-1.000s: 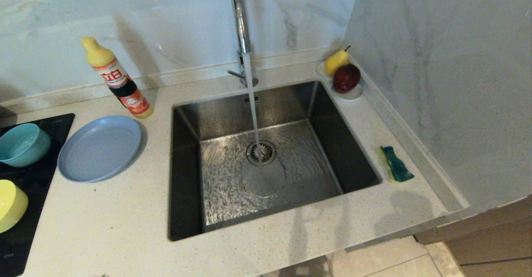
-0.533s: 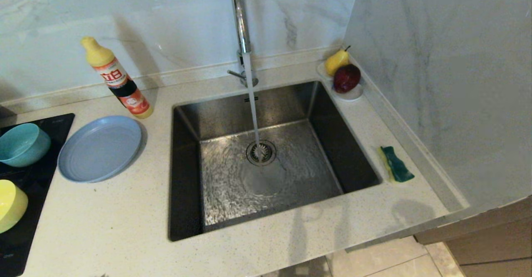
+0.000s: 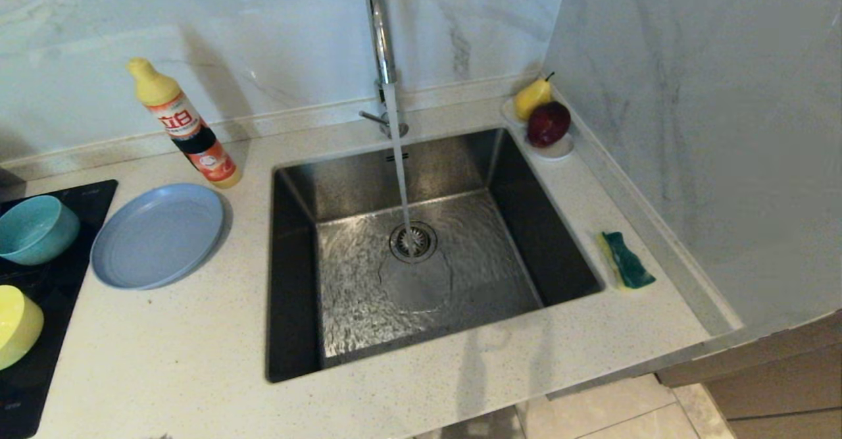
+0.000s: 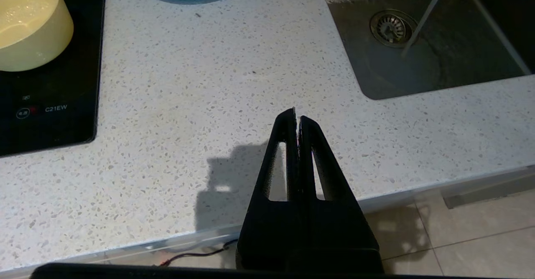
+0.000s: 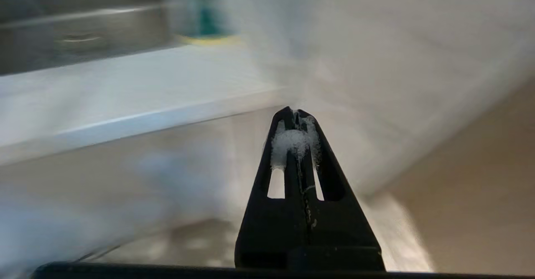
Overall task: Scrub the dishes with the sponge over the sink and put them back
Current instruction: Turn off the faucet
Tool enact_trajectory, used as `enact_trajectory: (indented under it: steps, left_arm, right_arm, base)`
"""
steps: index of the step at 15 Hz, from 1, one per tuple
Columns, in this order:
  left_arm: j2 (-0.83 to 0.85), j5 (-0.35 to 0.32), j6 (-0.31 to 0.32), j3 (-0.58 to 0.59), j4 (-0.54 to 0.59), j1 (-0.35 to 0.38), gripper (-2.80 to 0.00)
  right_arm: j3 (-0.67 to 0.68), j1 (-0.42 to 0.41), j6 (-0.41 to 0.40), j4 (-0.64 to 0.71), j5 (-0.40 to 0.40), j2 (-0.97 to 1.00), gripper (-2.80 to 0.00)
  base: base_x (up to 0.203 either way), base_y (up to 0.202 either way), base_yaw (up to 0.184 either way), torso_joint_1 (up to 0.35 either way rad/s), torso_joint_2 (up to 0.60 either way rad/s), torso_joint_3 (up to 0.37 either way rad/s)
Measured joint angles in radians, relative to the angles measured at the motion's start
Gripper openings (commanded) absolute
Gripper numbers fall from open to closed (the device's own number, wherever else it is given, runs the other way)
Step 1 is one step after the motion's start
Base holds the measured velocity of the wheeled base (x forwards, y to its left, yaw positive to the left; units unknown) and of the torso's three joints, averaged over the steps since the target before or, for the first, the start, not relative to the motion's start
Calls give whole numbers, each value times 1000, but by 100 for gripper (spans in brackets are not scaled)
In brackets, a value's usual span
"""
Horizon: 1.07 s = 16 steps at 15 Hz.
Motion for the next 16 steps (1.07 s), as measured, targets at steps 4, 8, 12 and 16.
enact_trajectory:
  steps: [4, 8, 12, 16]
  left_arm:
    - [0, 0, -2, 0, 0, 0, -280]
    - [0, 0, -2, 0, 0, 0, -280]
    - [0, 0, -8, 0, 0, 0, -280]
    - [0, 0, -9, 0, -1, 0, -280]
  right_arm:
    - [3, 2, 19, 105, 66, -11, -280]
    - [21, 2, -110, 110, 67, -12, -280]
    - [23, 3, -72, 112, 63, -13, -280]
    - [23, 3, -61, 112, 62, -13, -280]
  base:
    - [0, 0, 0, 0, 0, 0]
    - [0, 0, 0, 0, 0, 0]
    - [0, 0, 0, 0, 0, 0]
    - [0, 0, 0, 0, 0, 0]
